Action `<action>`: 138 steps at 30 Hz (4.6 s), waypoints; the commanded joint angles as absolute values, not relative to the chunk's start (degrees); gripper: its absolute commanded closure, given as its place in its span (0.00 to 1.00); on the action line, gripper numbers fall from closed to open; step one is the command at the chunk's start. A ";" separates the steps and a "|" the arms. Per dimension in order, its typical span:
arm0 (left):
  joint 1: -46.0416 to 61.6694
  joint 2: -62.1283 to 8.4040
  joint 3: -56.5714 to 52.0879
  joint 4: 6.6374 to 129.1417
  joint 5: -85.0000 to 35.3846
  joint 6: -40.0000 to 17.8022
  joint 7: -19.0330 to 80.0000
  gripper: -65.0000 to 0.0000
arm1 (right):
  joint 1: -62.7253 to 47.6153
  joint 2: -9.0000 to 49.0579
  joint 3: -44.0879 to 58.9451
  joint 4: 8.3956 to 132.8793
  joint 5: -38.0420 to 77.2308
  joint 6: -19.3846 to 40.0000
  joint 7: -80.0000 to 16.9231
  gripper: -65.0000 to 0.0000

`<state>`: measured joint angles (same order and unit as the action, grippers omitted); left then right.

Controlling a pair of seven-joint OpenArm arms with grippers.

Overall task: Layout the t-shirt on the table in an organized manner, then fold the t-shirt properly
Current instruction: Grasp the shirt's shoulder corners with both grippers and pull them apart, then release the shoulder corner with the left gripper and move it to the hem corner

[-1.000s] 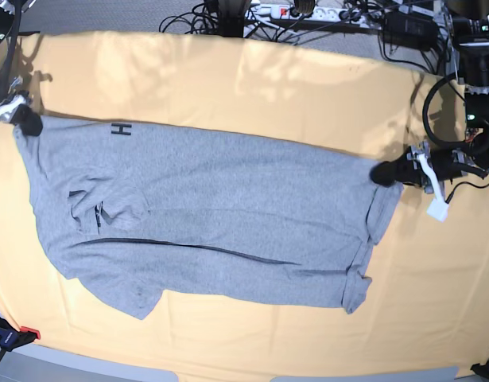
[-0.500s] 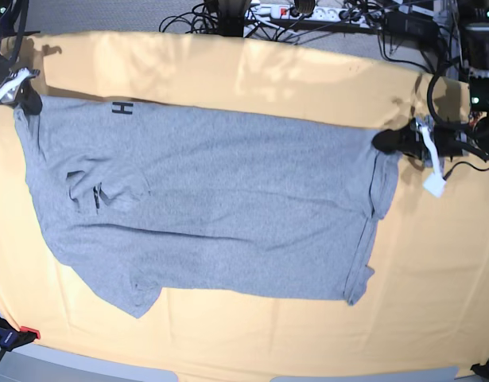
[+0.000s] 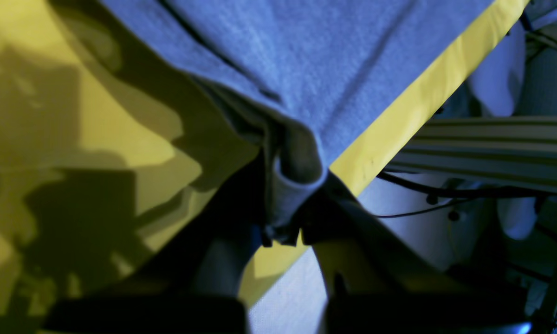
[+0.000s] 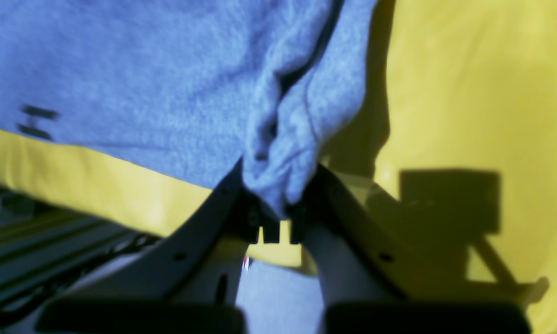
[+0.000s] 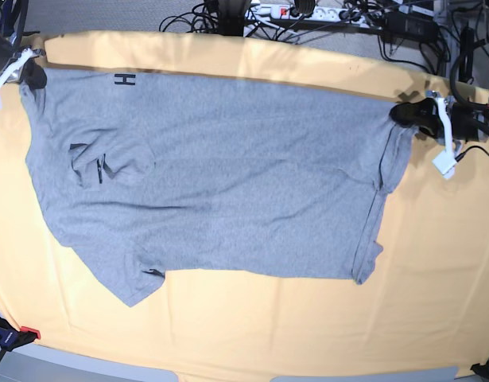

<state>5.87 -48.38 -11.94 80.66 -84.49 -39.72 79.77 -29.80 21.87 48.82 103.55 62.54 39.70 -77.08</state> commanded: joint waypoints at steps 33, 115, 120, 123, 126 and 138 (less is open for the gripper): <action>15.16 -51.11 -12.56 86.30 -85.00 -40.00 80.00 1.00 | -39.24 21.76 49.34 110.06 57.45 40.00 -74.65 1.00; -34.79 -27.40 -13.61 43.62 -41.08 -33.15 42.13 0.39 | -40.16 26.52 54.41 118.89 58.48 38.54 -64.18 0.47; -33.78 -23.92 -10.04 43.59 -31.48 -26.70 36.25 0.39 | -40.18 26.50 54.41 118.89 58.46 38.52 -64.25 0.47; -32.69 -23.00 -9.76 43.59 -28.95 -24.40 34.57 0.39 | -40.16 26.50 54.43 118.89 58.43 38.54 -64.25 0.47; -31.83 -22.85 -9.76 43.59 -30.98 -25.69 37.71 0.39 | -40.16 26.50 54.43 118.89 58.46 38.52 -64.23 0.47; -31.18 -23.90 -9.78 43.59 -42.96 -37.78 44.07 0.70 | -39.97 26.50 54.41 118.89 58.48 38.37 -61.45 0.47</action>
<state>-30.00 -23.03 -9.74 43.07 -43.16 -37.80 44.01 -39.86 25.54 53.74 118.13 57.65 38.54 -62.74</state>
